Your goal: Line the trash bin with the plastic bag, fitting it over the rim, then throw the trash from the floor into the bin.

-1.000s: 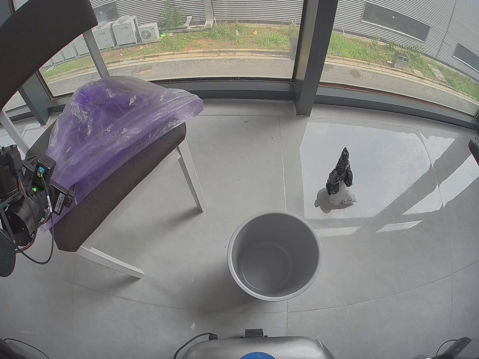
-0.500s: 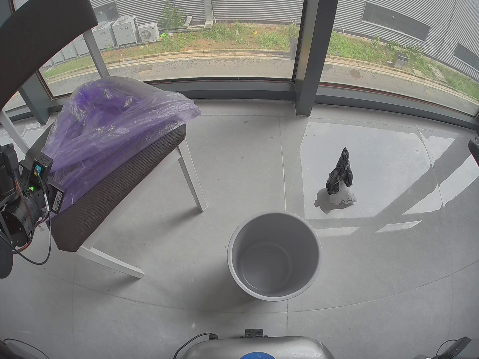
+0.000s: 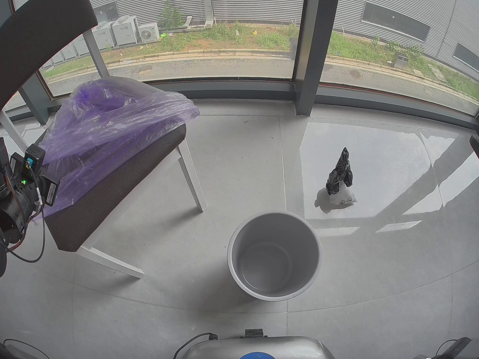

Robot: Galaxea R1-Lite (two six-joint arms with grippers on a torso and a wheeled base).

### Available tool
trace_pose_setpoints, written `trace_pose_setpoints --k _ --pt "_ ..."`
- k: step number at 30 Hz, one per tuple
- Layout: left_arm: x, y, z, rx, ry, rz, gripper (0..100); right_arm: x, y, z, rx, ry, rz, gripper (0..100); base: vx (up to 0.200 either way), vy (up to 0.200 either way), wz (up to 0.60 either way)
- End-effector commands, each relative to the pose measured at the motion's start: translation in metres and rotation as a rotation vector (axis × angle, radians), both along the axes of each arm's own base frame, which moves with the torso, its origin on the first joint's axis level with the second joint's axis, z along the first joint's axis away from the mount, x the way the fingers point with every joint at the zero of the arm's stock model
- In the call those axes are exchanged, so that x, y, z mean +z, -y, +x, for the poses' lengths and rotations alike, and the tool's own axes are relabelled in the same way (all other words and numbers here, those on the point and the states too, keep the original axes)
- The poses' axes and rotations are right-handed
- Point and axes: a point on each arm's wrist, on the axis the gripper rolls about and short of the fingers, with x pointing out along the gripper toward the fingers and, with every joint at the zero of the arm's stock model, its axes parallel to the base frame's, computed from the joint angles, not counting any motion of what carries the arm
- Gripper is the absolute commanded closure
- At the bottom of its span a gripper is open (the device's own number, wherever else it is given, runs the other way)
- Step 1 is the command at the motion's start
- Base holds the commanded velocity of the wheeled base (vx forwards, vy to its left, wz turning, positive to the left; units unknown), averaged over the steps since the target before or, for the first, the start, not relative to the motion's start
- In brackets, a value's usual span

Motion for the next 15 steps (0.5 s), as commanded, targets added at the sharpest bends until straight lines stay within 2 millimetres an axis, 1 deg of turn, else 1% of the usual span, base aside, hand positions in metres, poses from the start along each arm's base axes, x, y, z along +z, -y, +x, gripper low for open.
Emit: trace_pose_setpoints --k 1,7,11,12,14,15 --pt "0.008 0.0 -0.004 -0.004 0.035 -0.002 100 0.0 -0.001 0.002 0.011 -0.007 0.004 0 0.0 0.0 0.0" --pt "0.017 0.001 -0.009 -0.011 0.097 -0.011 100 -0.003 -0.004 0.008 0.03 -0.033 0.012 0 0.0 0.0 0.0" --pt "0.034 0.005 -0.016 -0.064 0.205 -0.058 100 -0.009 -0.009 0.022 0.055 -0.084 0.034 0 0.0 0.0 0.0" --pt "0.034 0.005 -0.016 -0.064 0.205 -0.058 100 -0.009 -0.009 0.022 0.055 -0.084 0.034 0 0.0 0.0 0.0" --pt "0.042 0.009 -0.019 -0.087 0.243 -0.077 100 -0.013 -0.012 0.034 0.059 -0.088 0.055 0 0.0 0.0 0.0" --pt "0.042 0.009 -0.019 -0.088 0.243 -0.077 100 -0.013 -0.012 0.034 0.059 -0.086 0.057 0 0.0 0.0 0.0"
